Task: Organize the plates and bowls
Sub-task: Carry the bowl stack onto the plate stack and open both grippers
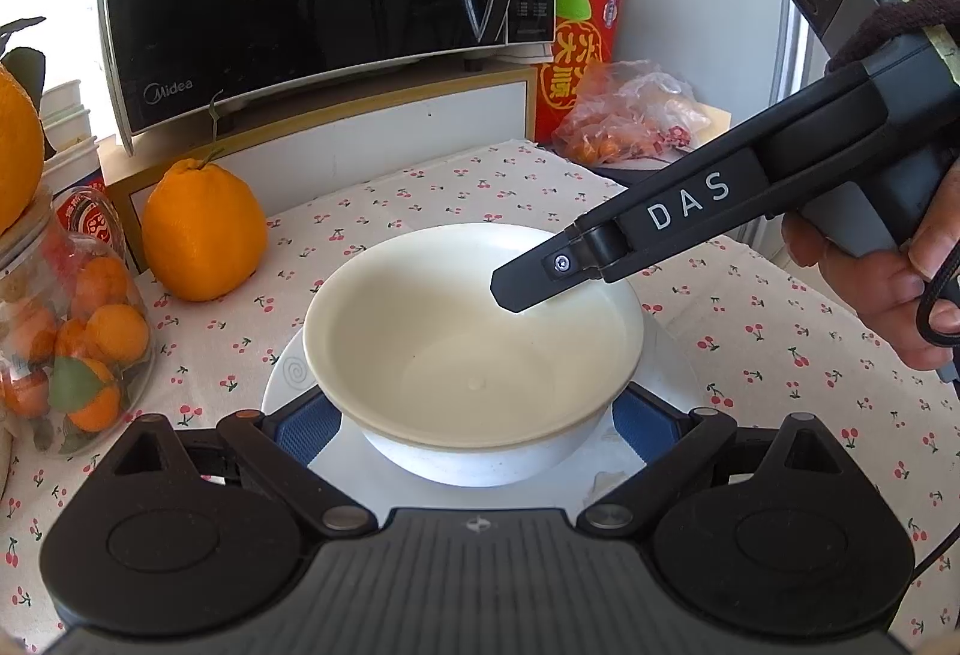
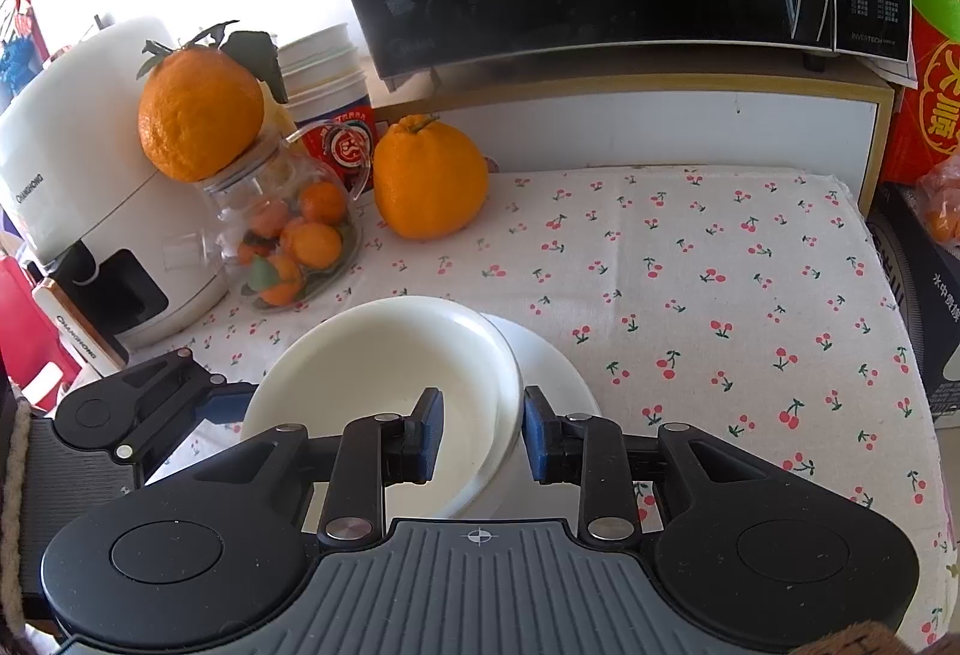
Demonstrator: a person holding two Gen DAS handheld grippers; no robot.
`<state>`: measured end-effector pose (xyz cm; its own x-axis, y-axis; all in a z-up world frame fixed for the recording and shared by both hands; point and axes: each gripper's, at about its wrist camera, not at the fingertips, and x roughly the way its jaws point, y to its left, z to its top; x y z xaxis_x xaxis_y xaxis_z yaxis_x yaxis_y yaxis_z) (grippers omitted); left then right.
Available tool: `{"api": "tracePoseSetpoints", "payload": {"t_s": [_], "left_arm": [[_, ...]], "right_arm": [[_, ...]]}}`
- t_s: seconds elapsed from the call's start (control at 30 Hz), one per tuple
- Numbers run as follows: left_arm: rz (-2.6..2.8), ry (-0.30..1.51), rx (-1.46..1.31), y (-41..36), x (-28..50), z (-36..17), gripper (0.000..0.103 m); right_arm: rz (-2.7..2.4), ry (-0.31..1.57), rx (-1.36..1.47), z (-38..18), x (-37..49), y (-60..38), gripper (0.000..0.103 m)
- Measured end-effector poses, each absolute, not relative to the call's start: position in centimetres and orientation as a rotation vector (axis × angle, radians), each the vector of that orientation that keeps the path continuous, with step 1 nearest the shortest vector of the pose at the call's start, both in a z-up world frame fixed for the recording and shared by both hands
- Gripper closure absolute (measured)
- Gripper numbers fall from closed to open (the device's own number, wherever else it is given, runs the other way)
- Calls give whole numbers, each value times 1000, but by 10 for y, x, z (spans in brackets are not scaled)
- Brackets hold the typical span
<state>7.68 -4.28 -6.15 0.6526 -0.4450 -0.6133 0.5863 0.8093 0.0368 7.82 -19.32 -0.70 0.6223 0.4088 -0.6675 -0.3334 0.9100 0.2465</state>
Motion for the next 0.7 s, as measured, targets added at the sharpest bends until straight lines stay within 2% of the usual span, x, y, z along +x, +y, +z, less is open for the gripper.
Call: {"api": "tracePoseSetpoints", "payload": {"t_s": [0.17,0.33,0.7], "left_arm": [[-591,620,255,-42,75,-61,4],[-584,632,255,-39,75,-59,2],[-575,625,239,-25,66,-47,1]], "right_arm": [[432,798,103,-7,77,-194,74],[424,802,140,-7,77,-199,51],[414,774,152,5,70,-201,34]]}}
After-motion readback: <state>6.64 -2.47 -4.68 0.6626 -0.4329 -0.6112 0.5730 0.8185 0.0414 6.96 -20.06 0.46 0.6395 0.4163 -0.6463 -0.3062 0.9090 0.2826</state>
